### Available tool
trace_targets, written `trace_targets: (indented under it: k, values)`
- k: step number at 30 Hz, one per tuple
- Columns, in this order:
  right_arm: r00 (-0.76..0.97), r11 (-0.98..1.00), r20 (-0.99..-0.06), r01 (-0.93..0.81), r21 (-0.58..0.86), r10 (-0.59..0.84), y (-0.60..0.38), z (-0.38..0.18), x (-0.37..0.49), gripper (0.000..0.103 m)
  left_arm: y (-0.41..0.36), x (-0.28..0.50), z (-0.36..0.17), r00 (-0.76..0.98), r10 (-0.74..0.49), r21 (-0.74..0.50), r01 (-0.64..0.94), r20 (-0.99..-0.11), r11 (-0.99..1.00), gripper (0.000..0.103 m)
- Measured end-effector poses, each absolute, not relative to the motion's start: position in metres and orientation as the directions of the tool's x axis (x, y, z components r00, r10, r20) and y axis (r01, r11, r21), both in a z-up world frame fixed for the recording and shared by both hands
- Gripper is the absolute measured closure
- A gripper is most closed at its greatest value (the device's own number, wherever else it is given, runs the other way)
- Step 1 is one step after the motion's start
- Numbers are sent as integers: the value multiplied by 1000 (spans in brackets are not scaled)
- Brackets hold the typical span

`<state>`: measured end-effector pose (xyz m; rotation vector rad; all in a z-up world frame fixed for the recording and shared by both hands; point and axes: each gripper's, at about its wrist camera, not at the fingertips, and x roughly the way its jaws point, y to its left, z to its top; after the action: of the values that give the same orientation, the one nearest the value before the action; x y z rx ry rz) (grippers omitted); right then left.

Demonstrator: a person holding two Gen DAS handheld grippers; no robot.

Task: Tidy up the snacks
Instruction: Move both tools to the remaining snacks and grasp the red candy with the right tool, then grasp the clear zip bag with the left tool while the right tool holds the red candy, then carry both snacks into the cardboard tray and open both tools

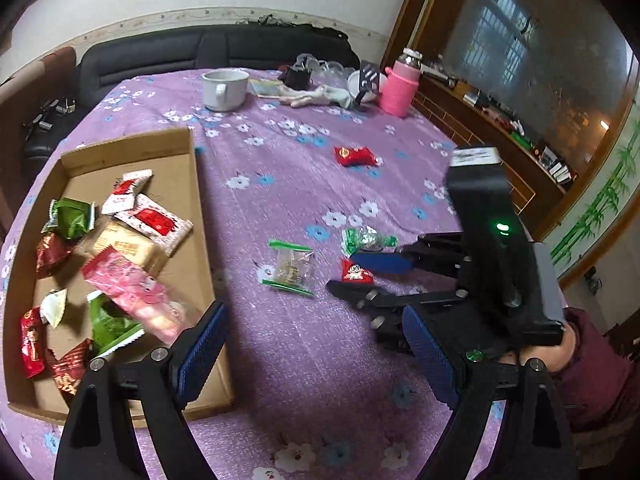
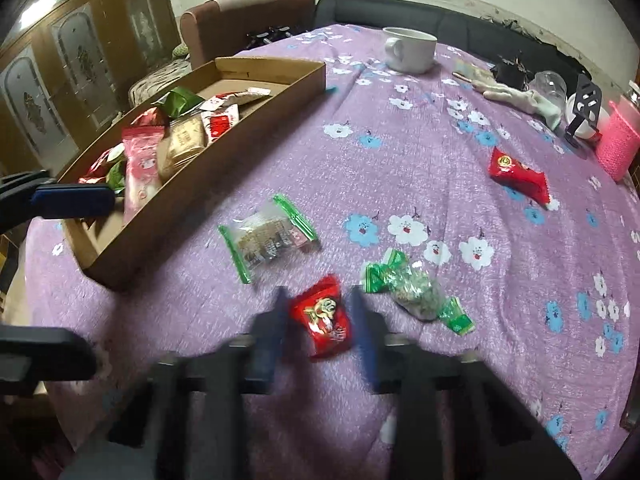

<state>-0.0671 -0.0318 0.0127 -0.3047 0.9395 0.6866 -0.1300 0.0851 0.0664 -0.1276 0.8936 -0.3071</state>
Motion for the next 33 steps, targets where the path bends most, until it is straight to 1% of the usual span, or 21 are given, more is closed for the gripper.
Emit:
trace_targets:
  k: [2,7,13,16,18,20,21,22,27,33]
  values:
    - [395,763,-808,-638,100,436,-44,15,-67,83,80,-125,62,576,-306,-227,207,-758,952,13]
    - [412,798,-801,-588,131,435,-74,15,-64,83,62,-104,52,563,-267,-163,230,-782,960,13]
    - [402,808,-786,-555,200,470,-96,12,-61,83,42,-67,39,538,-182,-67,227,-823,972,13]
    - [402,805,-779,-554,211,481,-98,11,-61,83,35,-52,28,513,-140,-25,224,-847,974,13]
    - [402,805,-777,-554,215,484,-98,11,-61,83,33,-45,17,483,-135,-26,226,-865,974,28]
    - [399,803,-776,-553,221,488,-98,11,-61,83,30,-45,15,500,-118,1,231,-858,973,52]
    - [399,802,-774,-553,225,492,-99,11,-61,83,30,-46,16,500,-130,-10,235,-856,972,57]
    - [398,802,-773,-552,228,494,-99,11,-61,83,31,-47,17,499,-141,-23,235,-855,972,66]
    - [405,807,-767,-541,238,498,-101,11,-62,83,42,-56,22,509,-187,-95,201,-840,975,66]
    - [439,820,-746,-516,248,501,-106,21,-66,83,64,-73,38,539,-260,-199,170,-802,965,66]
